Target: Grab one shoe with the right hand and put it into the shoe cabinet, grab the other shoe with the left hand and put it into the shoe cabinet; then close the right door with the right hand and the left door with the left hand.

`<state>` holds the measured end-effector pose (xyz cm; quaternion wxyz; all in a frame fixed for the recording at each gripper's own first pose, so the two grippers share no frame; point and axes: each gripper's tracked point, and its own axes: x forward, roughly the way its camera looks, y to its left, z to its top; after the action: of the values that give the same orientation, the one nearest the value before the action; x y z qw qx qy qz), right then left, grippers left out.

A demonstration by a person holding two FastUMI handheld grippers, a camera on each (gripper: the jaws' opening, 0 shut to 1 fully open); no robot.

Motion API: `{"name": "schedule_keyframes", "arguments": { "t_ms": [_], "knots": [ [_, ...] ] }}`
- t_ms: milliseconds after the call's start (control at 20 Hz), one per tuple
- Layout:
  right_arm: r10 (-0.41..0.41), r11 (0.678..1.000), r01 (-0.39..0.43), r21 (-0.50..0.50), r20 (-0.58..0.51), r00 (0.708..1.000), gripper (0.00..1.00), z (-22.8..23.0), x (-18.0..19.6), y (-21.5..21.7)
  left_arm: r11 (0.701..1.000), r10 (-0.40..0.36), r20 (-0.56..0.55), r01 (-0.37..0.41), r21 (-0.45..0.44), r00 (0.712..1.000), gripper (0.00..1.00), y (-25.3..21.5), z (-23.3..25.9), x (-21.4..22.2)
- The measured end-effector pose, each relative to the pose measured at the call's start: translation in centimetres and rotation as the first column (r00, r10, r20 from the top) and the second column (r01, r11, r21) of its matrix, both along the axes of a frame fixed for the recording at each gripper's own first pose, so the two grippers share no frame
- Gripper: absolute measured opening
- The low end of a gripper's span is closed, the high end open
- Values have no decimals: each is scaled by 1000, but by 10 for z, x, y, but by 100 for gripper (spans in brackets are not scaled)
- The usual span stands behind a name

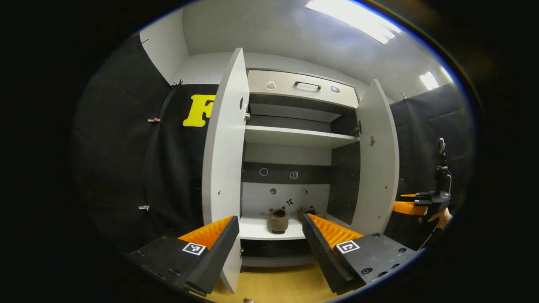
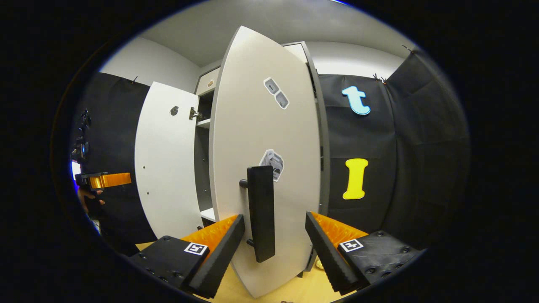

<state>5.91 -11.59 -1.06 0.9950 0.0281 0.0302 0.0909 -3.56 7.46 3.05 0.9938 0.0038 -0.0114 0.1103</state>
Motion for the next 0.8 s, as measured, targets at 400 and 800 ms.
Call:
{"name": "schedule_keyframes", "arguments": {
  "t_ms": [400,800],
  "knots": [
    [3,1000,-3,7,-19,1000,96,-20,78,77,994,85,-30,-82,72,996,96,77,3,-37],
    [-92,996,92,-8,-9,996,96,-30,116,86,998,60,-58,-59,12,997,96,141,-21,-24]
  ]
}}
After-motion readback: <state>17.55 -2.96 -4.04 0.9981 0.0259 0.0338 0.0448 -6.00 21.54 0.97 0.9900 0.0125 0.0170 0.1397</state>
